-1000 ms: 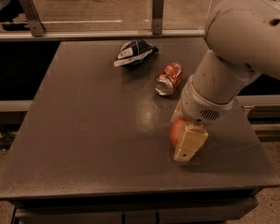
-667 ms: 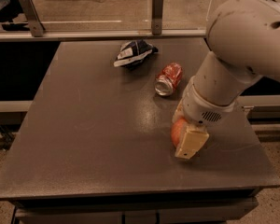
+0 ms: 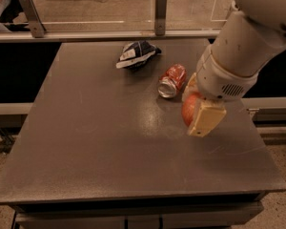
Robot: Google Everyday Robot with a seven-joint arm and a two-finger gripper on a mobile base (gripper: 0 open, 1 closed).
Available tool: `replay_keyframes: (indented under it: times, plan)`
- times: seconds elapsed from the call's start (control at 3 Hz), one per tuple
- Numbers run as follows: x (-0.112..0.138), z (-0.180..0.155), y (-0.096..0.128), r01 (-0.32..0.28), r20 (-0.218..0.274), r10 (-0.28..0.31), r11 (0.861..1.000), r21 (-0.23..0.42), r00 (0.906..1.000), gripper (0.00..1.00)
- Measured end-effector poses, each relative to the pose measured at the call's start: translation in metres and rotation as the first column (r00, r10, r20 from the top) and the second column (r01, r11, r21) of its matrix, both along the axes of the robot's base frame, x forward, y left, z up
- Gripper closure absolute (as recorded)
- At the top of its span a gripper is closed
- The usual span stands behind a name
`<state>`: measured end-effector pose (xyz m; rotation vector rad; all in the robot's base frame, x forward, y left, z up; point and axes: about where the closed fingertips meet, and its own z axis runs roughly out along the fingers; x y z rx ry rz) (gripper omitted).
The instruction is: Pick apple
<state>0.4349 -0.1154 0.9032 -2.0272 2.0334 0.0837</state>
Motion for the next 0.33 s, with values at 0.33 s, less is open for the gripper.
replay_keyframes:
  times: [0.33]
  plan:
    - [0.0017,0.0083,0.0008,0.000,0.014,0.000,1.000,0.005,0.9999,1.00]
